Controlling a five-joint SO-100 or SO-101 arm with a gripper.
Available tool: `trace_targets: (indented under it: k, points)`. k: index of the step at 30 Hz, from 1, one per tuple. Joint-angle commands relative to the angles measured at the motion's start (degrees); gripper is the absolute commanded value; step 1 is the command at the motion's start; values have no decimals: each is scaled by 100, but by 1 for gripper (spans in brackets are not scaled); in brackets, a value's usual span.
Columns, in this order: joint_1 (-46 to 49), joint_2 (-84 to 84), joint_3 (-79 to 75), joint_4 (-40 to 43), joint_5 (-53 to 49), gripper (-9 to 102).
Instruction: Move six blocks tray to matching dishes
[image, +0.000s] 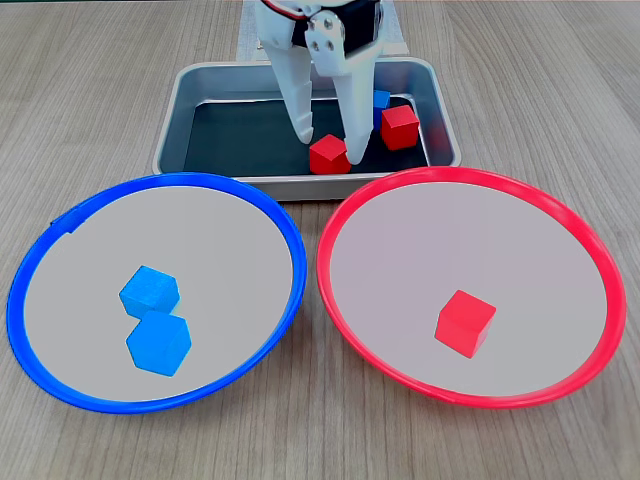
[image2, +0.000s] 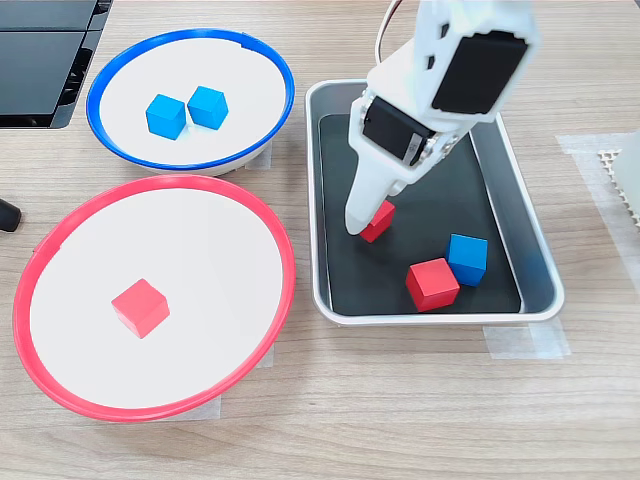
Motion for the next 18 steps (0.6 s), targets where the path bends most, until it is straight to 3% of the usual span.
trace_targets:
  k: [1, 4, 8, 11, 15, 18]
  points:
    - [-35, -123, -35, -202, 44, 15]
    - [-79, -229, -53, -299, 26, 1]
    - [-316, -105, -633, 281, 387, 0]
    - [-703, -316, -2593, 1204, 1758, 0]
    - [-932, -1011, -3814, 422, 2821, 0]
    - [-1055, -1591, -3911, -519, 2883, 1]
